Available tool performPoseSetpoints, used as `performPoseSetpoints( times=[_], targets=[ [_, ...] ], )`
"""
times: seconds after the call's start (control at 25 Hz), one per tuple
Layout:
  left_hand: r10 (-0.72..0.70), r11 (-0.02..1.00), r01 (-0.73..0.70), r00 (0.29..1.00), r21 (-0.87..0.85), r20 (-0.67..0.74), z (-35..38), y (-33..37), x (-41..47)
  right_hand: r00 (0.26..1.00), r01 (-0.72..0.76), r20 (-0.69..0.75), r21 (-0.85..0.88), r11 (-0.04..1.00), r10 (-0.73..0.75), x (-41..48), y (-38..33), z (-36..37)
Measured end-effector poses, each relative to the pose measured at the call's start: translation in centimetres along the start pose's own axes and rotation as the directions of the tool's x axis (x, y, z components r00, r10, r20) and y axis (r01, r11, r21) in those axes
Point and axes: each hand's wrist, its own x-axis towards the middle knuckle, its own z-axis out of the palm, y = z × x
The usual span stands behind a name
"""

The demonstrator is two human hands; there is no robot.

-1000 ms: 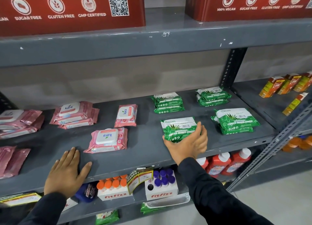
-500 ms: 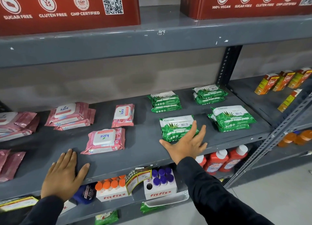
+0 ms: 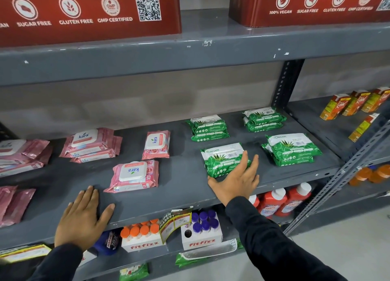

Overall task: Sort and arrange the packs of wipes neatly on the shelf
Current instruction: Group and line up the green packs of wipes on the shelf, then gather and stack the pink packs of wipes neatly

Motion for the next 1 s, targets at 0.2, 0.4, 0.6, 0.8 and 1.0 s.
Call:
performPoseSetpoints(
  times=[0.2,0.4,0.6,0.8,1.0],
  targets=[
    [0.002,1.0,-0.002,1.0,-0.008,-0.007,-0.1,0.1,-0.1,1.0,0.001,0.026,0.012,1.0,-0.001,-0.2,0.2,0.0],
    [0.003,1.0,-0.003,1.0,-0.001,-0.001,0.0,-0.1,-0.1,0.999,0.052,-0.012,0.087,0.995,-0.051,-1.4,-0.4,-0.1],
    [-0.009,0.998,0.009,1.0,-0.055,-0.002,-0.3,-0.1,-0.1,0.837,0.547,-0.041,0.076,0.834,-0.546,-3.9,-3.6,0.8],
    [-0.021,0.998,0.019,1.0,-0.064,-0.017,-0.9,-0.4,-2.1,0.533,0.777,0.258,0.227,0.587,-0.806,-2.5,-10.0,1.9],
    [-0.062,0.995,0.058,0.997,-0.078,-0.051,-0.6,0.5,-5.6,0.318,0.797,0.652,0.208,0.566,-0.688,-1.0,-15.9,4.4]
  ],
)
